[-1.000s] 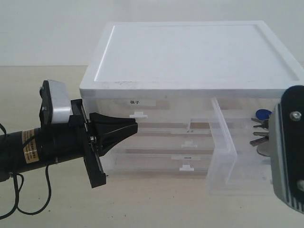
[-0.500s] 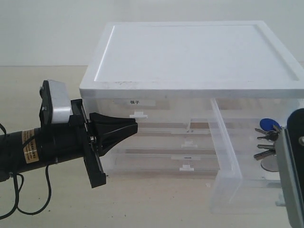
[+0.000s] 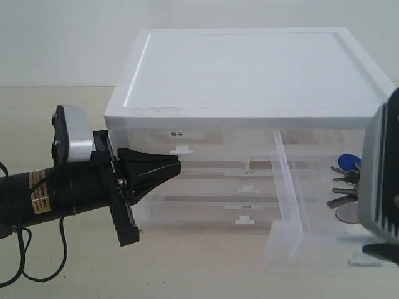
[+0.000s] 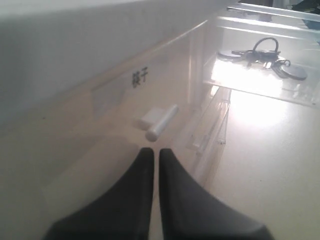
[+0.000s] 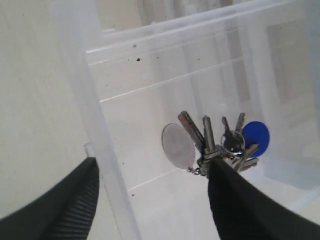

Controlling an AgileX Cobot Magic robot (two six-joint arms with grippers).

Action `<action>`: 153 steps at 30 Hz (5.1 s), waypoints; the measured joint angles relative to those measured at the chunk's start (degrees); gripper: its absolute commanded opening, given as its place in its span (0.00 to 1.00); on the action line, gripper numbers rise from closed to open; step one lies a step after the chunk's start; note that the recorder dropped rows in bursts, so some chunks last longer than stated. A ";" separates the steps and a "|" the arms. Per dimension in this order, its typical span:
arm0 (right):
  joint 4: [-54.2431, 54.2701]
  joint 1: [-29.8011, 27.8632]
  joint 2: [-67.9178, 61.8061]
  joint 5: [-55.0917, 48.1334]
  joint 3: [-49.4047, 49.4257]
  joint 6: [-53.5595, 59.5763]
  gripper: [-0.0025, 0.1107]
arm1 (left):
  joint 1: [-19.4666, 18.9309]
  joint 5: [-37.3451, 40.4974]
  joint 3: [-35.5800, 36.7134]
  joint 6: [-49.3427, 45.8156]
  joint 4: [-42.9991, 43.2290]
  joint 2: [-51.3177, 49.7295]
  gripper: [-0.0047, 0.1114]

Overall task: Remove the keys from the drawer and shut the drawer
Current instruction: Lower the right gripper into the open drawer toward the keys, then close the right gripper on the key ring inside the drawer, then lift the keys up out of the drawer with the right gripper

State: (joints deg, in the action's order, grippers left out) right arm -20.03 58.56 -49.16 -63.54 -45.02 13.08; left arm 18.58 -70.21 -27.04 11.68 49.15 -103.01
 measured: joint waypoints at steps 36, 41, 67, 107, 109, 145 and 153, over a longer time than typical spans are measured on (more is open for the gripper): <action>-12.79 -6.19 -19.65 1.46 -3.39 -37.80 0.51 | 0.00 -0.37 -0.12 0.84 -0.29 -0.36 0.08; -10.95 -6.44 -20.09 2.38 -3.39 -37.17 0.51 | 0.00 -0.37 -0.12 0.95 -0.29 -0.36 0.08; -12.29 -3.82 -23.17 5.97 -4.65 -31.92 0.02 | 0.00 -0.37 -0.12 1.27 -0.29 -0.36 0.08; -11.01 -8.97 -19.65 6.83 -1.77 -41.71 0.56 | 0.00 -0.37 -0.12 2.21 0.97 -0.36 0.08; -9.82 -9.21 -19.65 7.66 -1.77 -40.87 0.56 | 0.00 -0.37 -0.12 2.21 0.97 -0.36 0.08; -8.40 -9.33 -6.53 11.83 -2.13 -34.44 0.02 | 0.00 -0.37 -0.12 2.54 0.97 -0.36 0.08; -6.08 -9.33 -4.65 11.25 -8.53 -31.13 0.02 | 0.00 -0.37 -0.12 2.54 0.97 -0.36 0.08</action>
State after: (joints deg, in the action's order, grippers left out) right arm -26.11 49.22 -53.81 -52.29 -53.55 -18.05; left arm 18.58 -70.58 -27.17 14.22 50.12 -103.37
